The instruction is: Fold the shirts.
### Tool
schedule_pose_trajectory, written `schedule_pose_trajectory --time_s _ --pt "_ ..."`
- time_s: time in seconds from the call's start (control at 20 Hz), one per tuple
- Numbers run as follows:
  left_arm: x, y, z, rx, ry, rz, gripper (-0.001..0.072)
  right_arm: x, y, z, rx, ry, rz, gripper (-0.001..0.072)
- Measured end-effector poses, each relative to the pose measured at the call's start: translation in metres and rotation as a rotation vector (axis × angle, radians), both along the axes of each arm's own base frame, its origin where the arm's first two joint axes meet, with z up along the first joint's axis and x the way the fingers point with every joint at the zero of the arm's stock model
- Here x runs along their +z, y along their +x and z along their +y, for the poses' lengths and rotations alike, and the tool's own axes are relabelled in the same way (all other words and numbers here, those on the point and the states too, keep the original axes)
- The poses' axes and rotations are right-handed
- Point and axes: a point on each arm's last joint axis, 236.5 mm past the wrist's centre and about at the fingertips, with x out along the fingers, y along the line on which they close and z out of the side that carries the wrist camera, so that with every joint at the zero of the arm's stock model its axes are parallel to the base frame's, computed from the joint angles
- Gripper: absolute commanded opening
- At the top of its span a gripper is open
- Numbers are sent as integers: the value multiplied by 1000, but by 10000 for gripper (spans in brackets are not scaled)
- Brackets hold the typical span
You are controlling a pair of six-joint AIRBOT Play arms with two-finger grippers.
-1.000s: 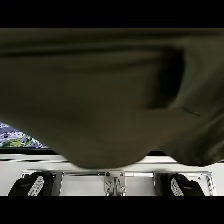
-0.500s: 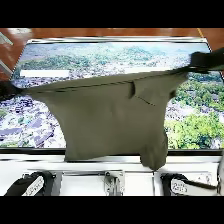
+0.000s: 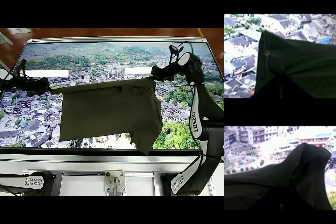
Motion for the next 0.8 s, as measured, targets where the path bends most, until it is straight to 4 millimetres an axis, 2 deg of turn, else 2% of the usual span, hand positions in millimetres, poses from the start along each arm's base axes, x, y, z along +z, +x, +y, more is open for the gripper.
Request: schedule_pose_trajectory --time_s 0.05,0.1,0.2,0.3,0.4,0.5,0.55,0.65,0.75,0.8 --pt "-12 -1 -5 -6 -26 33 322 -8 1 5 -5 13 13 578" --pt "-21 -5 -10 -14 -50 68 512 -12 1 9 -9 27 23 665" --pt "-31 -16 -17 -41 -89 137 533 -8 -1 16 -9 58 33 666" --pt "-30 -36 -17 -93 -111 204 532 13 -9 12 13 59 34 663" --pt "-23 -67 -6 -166 -102 286 533 35 -29 -17 33 -6 61 598" --pt "-19 -109 5 -233 -104 383 533 44 -69 -59 45 -88 171 599" --pt "-19 -131 11 -244 -114 426 534 45 -96 -82 41 -112 250 602" --pt "-30 -172 17 -227 -149 486 534 45 -145 -117 6 -107 383 621" --pt "-46 -205 11 -196 -217 513 534 41 -187 -130 -26 -44 478 621" --pt "-55 -217 5 -181 -257 516 534 39 -201 -134 -46 -14 501 621"
